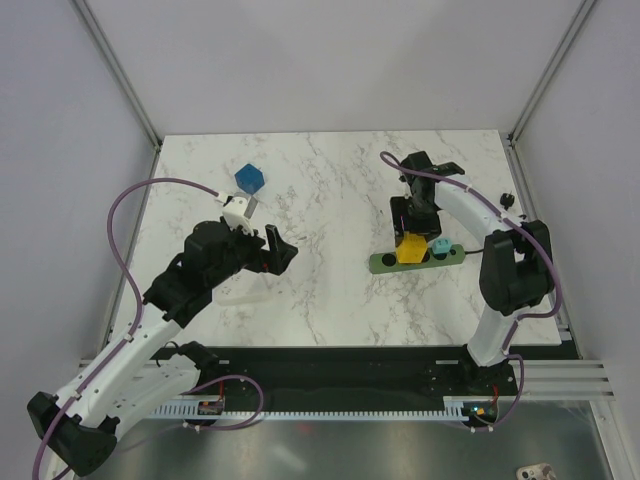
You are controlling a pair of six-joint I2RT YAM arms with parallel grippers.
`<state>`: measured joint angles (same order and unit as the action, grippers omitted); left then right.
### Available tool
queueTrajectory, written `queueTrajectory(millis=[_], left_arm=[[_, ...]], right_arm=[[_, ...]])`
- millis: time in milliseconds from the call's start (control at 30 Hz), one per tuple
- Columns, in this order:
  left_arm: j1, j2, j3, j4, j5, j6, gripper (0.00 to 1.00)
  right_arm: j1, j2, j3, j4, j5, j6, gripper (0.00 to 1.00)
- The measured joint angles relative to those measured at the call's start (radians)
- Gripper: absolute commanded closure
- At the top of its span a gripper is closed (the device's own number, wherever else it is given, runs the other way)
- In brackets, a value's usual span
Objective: Insert the plug
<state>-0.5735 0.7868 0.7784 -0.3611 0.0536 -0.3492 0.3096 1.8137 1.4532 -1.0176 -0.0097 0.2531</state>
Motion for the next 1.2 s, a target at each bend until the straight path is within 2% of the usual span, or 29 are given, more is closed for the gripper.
queueTrajectory(millis=[533, 867, 1200], left_arm=[[0.000, -0.011, -0.008, 0.004, -0.003, 0.000, 0.01], [0.000, -0.011, -0.010, 0.004, -0.004, 0.000, 0.01], [0.000, -0.011, -0.010, 0.005, -0.004, 0.000, 0.01]], right_arm=[[-0.002, -0.081, -0.114, 0.119, 0.051, 0.040, 1.00], [0.056, -0.309, -0.334, 0.341, 0.085, 0.040, 1.00], [0.073, -0.357, -0.464, 0.502, 0.143, 0.043, 1.00]])
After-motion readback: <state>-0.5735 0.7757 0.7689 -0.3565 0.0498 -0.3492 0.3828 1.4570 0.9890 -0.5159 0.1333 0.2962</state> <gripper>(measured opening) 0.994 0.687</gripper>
